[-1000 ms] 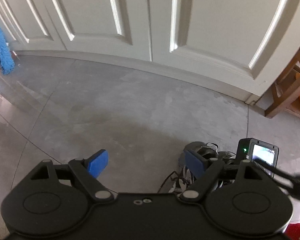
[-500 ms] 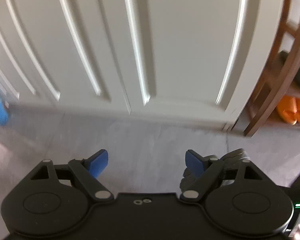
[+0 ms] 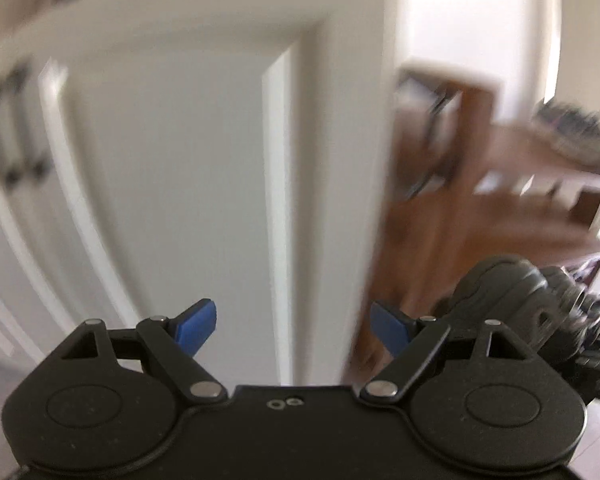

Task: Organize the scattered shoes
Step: 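Lift the black-and-white sneakers with the right gripper onto the top shelf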

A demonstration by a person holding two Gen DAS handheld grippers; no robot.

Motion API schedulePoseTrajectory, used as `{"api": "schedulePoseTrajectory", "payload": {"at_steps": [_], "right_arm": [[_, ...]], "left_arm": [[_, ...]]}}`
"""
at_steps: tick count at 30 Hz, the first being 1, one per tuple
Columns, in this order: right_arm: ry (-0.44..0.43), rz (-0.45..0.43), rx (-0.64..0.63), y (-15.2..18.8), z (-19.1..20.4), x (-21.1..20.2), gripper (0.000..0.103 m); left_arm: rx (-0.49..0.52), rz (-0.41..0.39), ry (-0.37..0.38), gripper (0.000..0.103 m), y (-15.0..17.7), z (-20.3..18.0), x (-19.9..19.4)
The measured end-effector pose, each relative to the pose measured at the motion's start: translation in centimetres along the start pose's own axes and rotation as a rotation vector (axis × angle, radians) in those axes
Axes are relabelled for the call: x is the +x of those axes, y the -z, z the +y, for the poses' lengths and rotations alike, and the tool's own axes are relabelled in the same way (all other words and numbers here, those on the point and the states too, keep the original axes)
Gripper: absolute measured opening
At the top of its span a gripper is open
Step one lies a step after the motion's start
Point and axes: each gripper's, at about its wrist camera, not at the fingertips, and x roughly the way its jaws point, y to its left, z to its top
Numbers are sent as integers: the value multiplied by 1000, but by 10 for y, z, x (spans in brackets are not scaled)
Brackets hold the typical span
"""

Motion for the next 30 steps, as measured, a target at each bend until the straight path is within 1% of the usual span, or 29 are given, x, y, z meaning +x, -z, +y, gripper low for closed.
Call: {"api": "schedulePoseTrajectory", "payload": {"at_steps": [1, 2, 3, 6, 7, 8, 9, 11, 12, 13, 14, 16, 18, 19, 23, 26, 28, 30], "right_arm": [[8, -9, -4, -12, -6, -8, 30], [24, -27, -13, -39, -19, -24, 30], [36, -39, -22, -59, -30, -35, 30], [60, -73, -34, -112, -64, -57, 30], [63, -78, -32, -121, -72, -60, 30], [67, -87, -15, -142, -90, -63, 30], [69, -90, -9, -149, -90, -70, 30], [70, -101, -15, -187, -114, -69, 31], [67, -103, -16, -196, -123, -67, 31], [62, -102, -18, -206, -133, -64, 31], [56, -100, -29, -223, -144, -55, 31], [50, -99, -42, -241, -154, -44, 31], [43, -101, -41, -262, -166, -27, 31], [42, -101, -40, -266, -170, -24, 31], [37, -93, -11, -299, -182, 7, 31], [37, -54, 21, -319, -189, 33, 32], [43, -24, 36, -330, -193, 50, 32], [51, 24, 50, -341, -195, 73, 32]], "left_arm": [[6, -24, 31, 85, -20, -18, -3], [10, -36, 43, 85, -30, -27, -5], [18, -60, 65, 85, -48, -45, -7], [2, -89, 97, 85, -93, -87, -4], [-3, -99, 107, 85, -108, -101, -4], [-6, -103, 108, 85, -116, -108, -3], [-6, -112, 102, 85, -126, -119, 0], [-5, -132, 91, 85, -146, -140, 7], [-7, -140, 80, 85, -157, -153, 12], [-18, -151, 71, 85, -167, -163, 16], [-28, -162, 69, 85, -172, -168, 19], [-45, -178, 62, 85, -183, -180, 25], [-47, -178, 60, 85, -194, -185, 33], [-43, -179, 63, 85, -201, -188, 38], [-21, -182, 77, 85, -219, -191, 60], [-25, -181, 94, 85, -231, -188, 76], [-22, -174, 112, 85, -241, -184, 94], [-22, -159, 119, 85, -248, -181, 105]]}}
